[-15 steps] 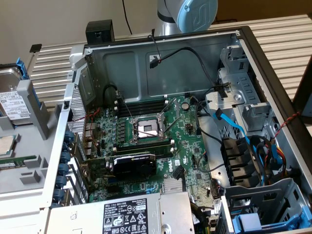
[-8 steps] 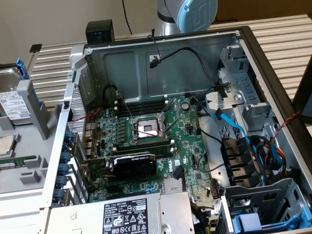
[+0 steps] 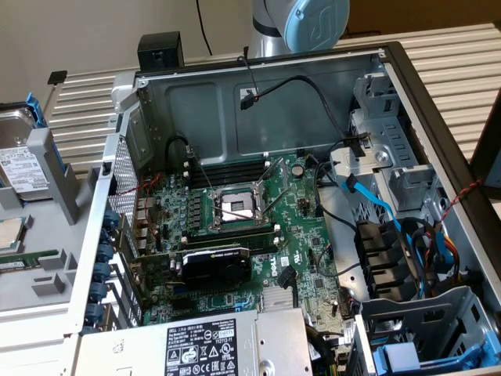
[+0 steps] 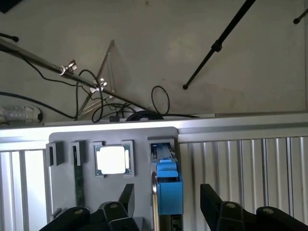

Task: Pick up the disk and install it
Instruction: 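Pick up the disk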

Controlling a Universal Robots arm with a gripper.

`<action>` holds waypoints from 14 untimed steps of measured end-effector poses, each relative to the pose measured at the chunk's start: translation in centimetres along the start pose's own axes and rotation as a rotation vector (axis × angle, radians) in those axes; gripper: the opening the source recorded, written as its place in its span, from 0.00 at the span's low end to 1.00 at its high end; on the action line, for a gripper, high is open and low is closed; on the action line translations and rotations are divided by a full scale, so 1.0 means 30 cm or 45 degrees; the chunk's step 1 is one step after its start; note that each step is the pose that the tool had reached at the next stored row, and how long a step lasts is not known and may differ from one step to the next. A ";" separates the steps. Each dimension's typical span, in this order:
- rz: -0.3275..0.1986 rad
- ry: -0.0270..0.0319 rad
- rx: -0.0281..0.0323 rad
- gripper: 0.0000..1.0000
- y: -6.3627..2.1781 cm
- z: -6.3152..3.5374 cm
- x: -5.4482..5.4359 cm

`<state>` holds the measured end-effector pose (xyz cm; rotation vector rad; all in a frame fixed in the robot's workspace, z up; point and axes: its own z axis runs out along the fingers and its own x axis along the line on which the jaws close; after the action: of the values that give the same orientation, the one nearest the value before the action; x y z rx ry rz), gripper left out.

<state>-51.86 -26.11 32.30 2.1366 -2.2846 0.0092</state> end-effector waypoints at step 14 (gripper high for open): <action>0.000 -0.0073 0.0005 0.65 -0.001 0.046 0.001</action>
<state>-51.84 -26.16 30.91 2.1397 -2.2878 0.0035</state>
